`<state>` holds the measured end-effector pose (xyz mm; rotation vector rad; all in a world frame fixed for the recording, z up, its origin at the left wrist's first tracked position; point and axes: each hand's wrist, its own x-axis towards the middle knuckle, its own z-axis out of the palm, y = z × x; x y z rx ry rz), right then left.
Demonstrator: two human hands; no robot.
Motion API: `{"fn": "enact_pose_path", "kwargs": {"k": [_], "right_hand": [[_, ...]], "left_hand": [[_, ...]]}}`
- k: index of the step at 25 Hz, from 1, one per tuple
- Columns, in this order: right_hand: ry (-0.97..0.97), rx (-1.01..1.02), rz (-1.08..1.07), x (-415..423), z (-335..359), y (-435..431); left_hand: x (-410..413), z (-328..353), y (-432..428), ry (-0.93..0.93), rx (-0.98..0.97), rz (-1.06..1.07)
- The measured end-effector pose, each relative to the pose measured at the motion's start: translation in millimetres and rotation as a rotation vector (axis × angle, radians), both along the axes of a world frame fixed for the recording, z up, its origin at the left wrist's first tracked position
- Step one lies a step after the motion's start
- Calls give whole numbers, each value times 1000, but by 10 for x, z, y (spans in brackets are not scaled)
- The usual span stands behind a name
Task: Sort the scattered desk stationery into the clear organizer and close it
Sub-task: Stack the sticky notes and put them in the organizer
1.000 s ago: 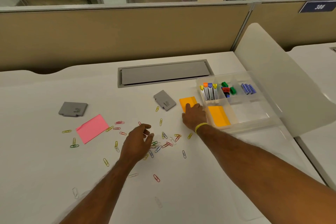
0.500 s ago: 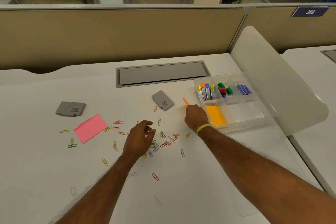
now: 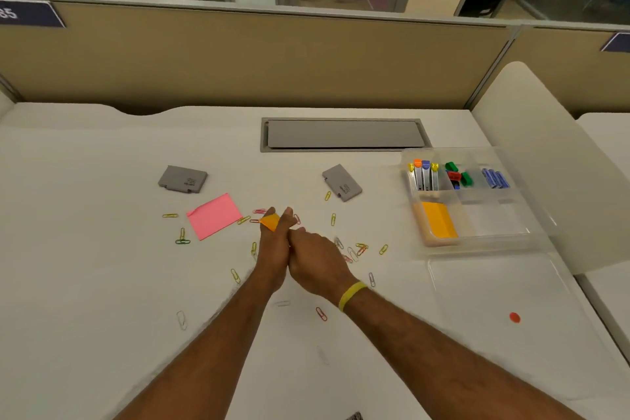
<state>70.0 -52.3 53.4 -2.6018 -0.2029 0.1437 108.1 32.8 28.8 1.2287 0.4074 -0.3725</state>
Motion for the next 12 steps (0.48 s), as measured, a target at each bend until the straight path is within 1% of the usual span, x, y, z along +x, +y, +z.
{"fn": "enact_pose_path", "kwargs": {"k": [2,4,7,9,12], "right_hand": [[29,90,127,-9,-41,144],[69,126,229,26,-75,243],[104,126,218,214,-98,406],[70,70,209,421,-151,501],[91,-61,257,756,-248,666]], "left_hand": [[-2,-43,243,45,-74,105],[16,-94,537,70,-108,185],[42,-185,1025,74,-142,269],[47,-221,1295,65,-152,283],[51,-234,1596,64,-174,328]]}}
